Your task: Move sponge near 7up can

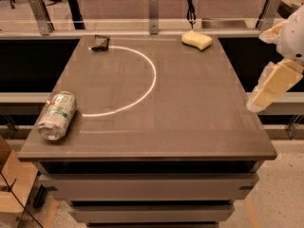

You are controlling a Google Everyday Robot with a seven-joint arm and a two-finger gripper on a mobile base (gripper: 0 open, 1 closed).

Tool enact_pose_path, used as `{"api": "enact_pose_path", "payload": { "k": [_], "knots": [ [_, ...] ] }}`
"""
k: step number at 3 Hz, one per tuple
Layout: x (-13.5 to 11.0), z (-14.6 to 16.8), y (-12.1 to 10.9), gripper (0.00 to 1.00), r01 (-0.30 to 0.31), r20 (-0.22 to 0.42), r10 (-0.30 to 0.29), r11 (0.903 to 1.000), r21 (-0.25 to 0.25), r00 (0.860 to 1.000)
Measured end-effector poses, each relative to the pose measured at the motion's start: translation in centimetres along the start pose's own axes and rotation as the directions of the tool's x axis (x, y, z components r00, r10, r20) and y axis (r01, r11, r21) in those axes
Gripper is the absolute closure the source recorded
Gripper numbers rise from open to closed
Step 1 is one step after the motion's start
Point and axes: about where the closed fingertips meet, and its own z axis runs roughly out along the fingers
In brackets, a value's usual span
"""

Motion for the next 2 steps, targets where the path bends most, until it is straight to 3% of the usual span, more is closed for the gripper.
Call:
{"api": "enact_pose_path", "payload": {
  "k": [1, 2],
  "knots": [
    [-0.1, 0.6, -1.0, 0.00, -0.031, 0.020, 0.031, 0.9993, 0.020, 0.999],
    [-0.4, 2.5, -4.4, 0.00, -0.128, 0.126, 0.120, 0.9898, 0.061, 0.985]
  ]
}}
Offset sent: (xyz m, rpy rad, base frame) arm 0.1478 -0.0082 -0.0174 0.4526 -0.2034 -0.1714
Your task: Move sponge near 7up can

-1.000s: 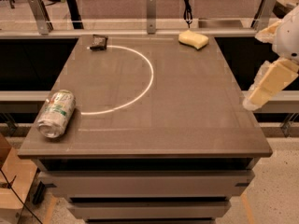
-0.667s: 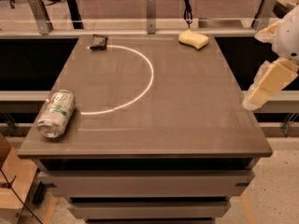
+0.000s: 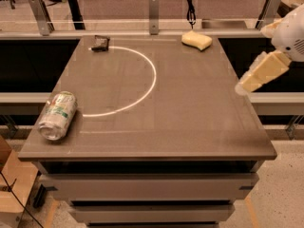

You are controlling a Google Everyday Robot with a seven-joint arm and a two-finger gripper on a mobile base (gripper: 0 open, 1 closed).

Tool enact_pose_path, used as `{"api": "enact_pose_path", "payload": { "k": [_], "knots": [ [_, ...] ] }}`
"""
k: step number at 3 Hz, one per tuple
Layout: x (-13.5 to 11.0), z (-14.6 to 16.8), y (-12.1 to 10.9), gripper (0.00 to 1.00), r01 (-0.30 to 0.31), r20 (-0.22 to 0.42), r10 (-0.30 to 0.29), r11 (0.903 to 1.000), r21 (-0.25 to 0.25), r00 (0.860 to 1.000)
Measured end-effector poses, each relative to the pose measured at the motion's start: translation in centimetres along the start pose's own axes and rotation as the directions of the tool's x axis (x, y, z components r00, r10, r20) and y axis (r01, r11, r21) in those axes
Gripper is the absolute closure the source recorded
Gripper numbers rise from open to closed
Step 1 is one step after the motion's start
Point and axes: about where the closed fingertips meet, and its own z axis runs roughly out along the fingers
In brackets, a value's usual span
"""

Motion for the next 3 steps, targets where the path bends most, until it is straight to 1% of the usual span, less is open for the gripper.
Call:
{"api": "enact_pose_path", "payload": {
  "k": [1, 2, 3],
  "knots": [
    [-1.25, 3.50, -4.01, 0.00, -0.095, 0.161, 0.089, 0.9951, 0.028, 0.983],
    [-1.51, 4.29, -4.94, 0.00, -0.117, 0.197, 0.108, 0.9927, 0.032, 0.974],
    [-1.52, 4.32, -4.94, 0.00, -0.117, 0.196, 0.108, 0.9927, 0.031, 0.974]
  ]
}}
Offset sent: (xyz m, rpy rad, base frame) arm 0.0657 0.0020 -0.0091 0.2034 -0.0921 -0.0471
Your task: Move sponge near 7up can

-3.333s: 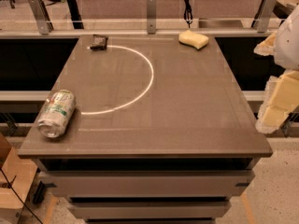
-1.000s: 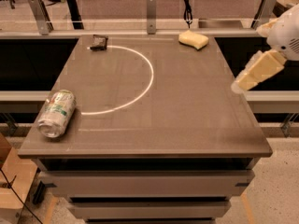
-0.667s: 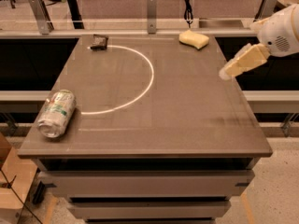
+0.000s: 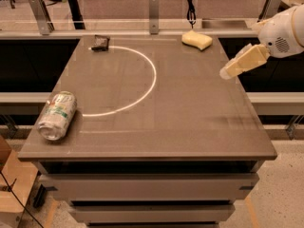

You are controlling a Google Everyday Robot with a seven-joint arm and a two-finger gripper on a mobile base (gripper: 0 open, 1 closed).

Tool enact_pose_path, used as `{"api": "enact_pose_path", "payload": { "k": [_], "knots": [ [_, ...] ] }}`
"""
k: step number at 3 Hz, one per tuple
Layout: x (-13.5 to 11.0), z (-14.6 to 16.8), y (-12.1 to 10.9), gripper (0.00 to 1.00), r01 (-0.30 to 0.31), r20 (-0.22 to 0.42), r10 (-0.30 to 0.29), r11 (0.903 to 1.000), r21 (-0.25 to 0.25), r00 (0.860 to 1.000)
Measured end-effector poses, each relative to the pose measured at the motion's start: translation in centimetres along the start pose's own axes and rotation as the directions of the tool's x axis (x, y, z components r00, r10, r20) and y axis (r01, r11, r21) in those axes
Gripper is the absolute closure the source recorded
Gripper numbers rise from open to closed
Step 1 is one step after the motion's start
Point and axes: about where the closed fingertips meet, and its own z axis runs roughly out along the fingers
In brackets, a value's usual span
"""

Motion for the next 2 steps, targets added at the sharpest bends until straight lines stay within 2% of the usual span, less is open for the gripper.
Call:
{"api": "enact_pose_path", "payload": {
  "k": [1, 2],
  "knots": [
    [-0.5, 1.5, -0.8, 0.00, -0.032, 0.073, 0.031, 0.9995, 0.005, 0.997],
    [-1.3, 4.1, -2.1, 0.00, -0.074, 0.155, 0.072, 0.9972, 0.007, 0.985]
  ]
}}
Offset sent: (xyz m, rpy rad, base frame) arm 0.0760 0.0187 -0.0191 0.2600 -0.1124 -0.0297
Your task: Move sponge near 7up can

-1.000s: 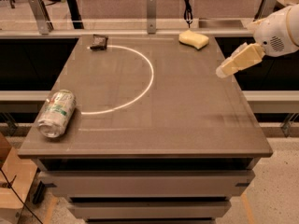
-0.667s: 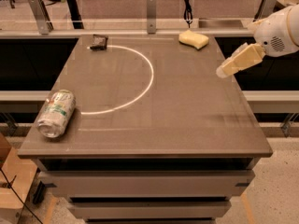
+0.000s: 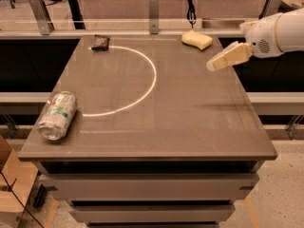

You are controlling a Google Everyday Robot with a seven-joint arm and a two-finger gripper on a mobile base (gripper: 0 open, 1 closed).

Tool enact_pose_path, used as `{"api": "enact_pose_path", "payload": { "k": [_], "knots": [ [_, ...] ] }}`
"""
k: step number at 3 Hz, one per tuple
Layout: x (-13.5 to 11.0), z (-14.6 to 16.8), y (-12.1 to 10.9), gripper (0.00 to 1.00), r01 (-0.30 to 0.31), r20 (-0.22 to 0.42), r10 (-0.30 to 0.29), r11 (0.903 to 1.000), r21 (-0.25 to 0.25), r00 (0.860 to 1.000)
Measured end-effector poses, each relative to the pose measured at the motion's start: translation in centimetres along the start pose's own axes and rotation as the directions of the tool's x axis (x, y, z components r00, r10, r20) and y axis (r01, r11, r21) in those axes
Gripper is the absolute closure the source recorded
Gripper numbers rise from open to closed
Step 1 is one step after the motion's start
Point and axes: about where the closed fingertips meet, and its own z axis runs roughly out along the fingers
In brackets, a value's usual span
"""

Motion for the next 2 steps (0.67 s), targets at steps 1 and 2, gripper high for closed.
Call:
{"api": "enact_pose_path", "payload": {
  "k": [1, 2],
  "knots": [
    [0.6, 2.6, -1.6, 0.00, -0.050, 0.042, 0.050, 0.9986, 0.013, 0.998],
    [1.5, 5.1, -3.5, 0.00, -0.108, 0.081, 0.105, 0.9938, 0.028, 0.991]
  ]
}}
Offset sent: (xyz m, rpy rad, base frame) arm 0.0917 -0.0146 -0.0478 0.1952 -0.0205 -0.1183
